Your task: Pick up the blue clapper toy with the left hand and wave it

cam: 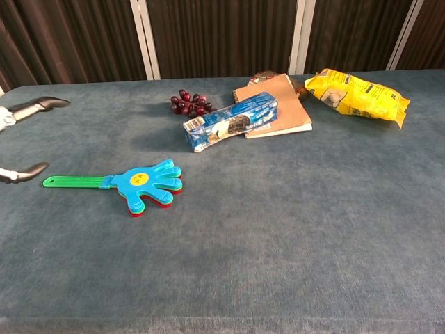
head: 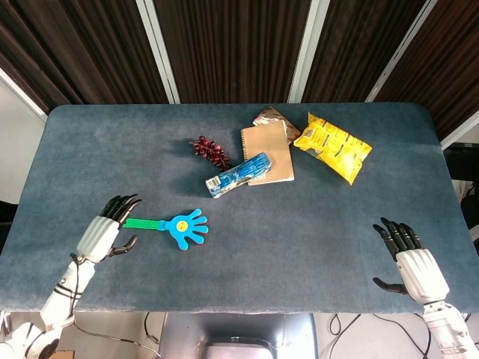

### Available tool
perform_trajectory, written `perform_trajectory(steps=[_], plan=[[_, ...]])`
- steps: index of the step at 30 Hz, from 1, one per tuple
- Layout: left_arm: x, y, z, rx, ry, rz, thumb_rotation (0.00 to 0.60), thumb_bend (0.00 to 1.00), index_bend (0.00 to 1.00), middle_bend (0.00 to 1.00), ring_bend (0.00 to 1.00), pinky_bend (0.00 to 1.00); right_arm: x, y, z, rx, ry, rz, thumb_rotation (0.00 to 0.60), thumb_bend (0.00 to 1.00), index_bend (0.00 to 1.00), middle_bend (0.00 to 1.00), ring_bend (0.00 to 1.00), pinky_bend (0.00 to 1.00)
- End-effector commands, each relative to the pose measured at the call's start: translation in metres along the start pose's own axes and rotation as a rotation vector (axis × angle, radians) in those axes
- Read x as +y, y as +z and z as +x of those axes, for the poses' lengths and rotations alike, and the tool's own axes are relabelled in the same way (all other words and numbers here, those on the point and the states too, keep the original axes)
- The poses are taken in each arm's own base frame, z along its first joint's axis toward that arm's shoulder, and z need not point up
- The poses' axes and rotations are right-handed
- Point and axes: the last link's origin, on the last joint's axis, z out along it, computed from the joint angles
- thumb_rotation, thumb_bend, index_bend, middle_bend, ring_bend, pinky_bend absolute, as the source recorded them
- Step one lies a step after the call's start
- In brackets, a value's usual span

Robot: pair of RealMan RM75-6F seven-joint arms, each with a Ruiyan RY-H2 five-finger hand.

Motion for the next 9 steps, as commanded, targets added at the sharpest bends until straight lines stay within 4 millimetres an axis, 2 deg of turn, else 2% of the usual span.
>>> perform_trajectory(steps=[1,3,9], plan=[[0.002,-0.092,0.049,0.171,0.24,0.241,0.6,0.4,0.0,0.0,0.0,0.0,-0.002,-0.003,-0.002,0.008,-0.02,-0.004,0.6,0.2,0.0,0.0,0.0,0.0],[-0.003,-0.106,0.049,0.182,0.252,0.298,0.6,0.4,0.0,0.0,0.0,0.0,-0.003,-0.004,-0.002,0.015,-0.029,-0.009,0.6,0.2,0.0,0.0,0.0,0.0],[-0.006,-0.114,0.055,0.149,0.24,0.289,0.6,0.41,0.0,0.0,0.0,0.0,-0.002,-0.003,-0.002,0.036,-0.042,-0.021,0.6,0.2,0.0,0.0,0.0,0.0]])
